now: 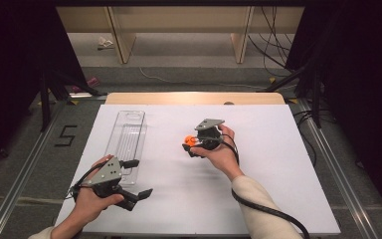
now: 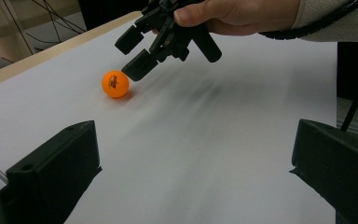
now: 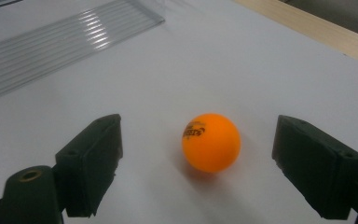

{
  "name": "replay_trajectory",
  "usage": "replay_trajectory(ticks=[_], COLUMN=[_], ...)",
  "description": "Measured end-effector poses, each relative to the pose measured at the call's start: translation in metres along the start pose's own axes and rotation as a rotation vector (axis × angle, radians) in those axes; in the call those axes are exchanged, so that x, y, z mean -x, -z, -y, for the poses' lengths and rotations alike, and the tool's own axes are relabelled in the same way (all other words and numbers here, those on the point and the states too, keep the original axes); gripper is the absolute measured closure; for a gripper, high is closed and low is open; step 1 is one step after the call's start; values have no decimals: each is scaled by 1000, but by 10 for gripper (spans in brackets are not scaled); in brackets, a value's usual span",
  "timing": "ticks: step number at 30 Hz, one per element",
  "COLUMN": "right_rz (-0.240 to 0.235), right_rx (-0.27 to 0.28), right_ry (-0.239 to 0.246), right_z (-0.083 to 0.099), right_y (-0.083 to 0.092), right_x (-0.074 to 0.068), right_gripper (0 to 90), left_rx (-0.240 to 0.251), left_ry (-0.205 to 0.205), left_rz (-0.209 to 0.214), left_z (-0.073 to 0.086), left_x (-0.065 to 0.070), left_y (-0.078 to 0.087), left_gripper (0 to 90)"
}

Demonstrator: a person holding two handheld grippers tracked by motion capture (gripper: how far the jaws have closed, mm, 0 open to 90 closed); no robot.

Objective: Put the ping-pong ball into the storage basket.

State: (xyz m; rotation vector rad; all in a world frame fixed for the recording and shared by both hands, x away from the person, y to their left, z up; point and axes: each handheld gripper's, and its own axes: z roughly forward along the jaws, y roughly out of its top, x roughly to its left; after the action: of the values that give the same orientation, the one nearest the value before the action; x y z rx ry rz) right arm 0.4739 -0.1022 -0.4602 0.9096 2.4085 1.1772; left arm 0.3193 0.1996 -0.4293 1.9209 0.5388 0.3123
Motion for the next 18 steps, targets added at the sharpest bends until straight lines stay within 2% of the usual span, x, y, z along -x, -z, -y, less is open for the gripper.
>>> replay_trajectory(ticks=[18], right_rz=[9], right_rx=[-36], right_ry=[5], right_z=[0], right_y=[-16], right_x=[1], right_gripper=[180], left_rx=[0], left_ry=[-3], left_rz=[2], left_z=[0], left_x=[0], left_y=[0], left_gripper=[4])
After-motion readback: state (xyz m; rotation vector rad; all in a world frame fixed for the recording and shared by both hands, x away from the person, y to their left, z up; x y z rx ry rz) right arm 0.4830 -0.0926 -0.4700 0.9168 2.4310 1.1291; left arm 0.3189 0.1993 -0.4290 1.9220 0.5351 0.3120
